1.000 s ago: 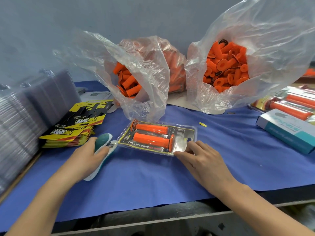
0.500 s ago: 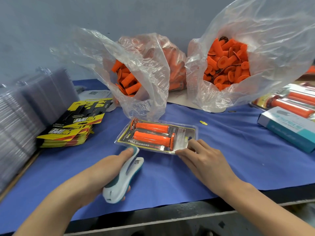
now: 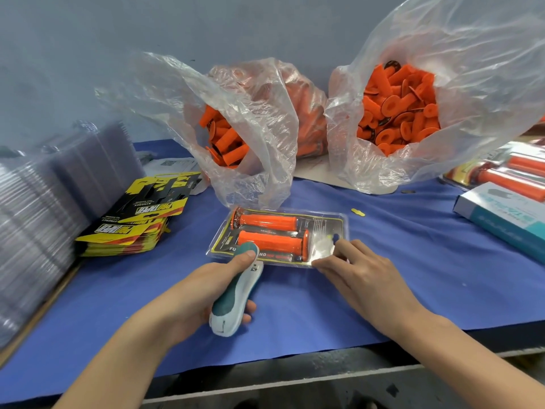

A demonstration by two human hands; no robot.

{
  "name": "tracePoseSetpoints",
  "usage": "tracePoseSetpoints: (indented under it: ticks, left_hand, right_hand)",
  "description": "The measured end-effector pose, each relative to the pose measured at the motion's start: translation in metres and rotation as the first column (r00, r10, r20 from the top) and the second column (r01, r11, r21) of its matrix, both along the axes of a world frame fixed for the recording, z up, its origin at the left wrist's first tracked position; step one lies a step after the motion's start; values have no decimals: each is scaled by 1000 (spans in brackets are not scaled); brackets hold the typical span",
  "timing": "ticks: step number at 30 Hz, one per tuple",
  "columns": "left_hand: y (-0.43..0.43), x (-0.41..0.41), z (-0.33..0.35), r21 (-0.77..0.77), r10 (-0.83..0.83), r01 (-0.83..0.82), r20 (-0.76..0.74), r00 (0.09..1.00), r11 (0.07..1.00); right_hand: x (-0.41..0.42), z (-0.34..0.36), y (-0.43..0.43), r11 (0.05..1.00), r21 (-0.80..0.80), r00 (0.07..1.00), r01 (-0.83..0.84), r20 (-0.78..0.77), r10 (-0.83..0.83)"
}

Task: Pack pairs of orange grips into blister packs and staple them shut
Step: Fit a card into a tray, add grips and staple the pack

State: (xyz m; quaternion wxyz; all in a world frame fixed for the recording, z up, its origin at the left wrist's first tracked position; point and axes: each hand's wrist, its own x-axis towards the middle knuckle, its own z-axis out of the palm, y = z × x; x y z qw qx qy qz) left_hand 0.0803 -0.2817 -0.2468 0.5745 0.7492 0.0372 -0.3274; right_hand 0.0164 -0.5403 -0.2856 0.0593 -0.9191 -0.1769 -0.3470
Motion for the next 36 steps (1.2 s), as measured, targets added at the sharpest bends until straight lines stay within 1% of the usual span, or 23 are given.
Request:
tracePoseSetpoints:
  ticks: [4, 6, 10, 13, 17, 20, 23, 26, 30, 36]
  left_hand:
    - [-5, -5, -3, -61, 3, -2, 13, 1000, 998]
    - [-9, -6, -3, -123, 30, -30, -2, 1000, 992]
    - [-16, -8, 0, -278, 35, -59, -91, 995, 959]
    - [-21, -9, 2, -334, 25, -72, -144, 989, 940]
    - [-20, -10, 5, -300, 17, -65, -161, 987, 952]
    - [-9, -10, 10, -319, 3, -61, -180, 984, 946]
    - [-2, -9, 16, -340, 12, -71, -172, 985, 938]
    - [-5, -10, 16, -318, 13, -66, -165, 986, 946]
    - [-12, -10, 15, -302, 0, -46, -150, 989, 952]
    - [-18, -7, 13, -285, -22, -28, -169, 985, 958]
  right_hand:
    - [0, 1, -3, 1000, 4, 1000, -25, 6, 25]
    - [0, 2, -4, 999, -1, 999, -35, 5, 35]
    - [1, 4, -6, 999, 8, 999, -40, -10, 40]
    - [1, 3, -8, 999, 0, 999, -48, -9, 48]
    - [3, 0, -11, 998, -48, 999, -33, 0, 34]
    - [2, -1, -13, 993, -116, 1000, -4, 18, 6]
    - [2, 1, -14, 988, -154, 999, -17, 38, 23]
    - [2, 2, -13, 985, -165, 999, -40, 22, 45]
    - [0, 2, -12, 983, -183, 1000, -21, 8, 23]
    - [-1, 4, -8, 990, -137, 1000, -19, 20, 22]
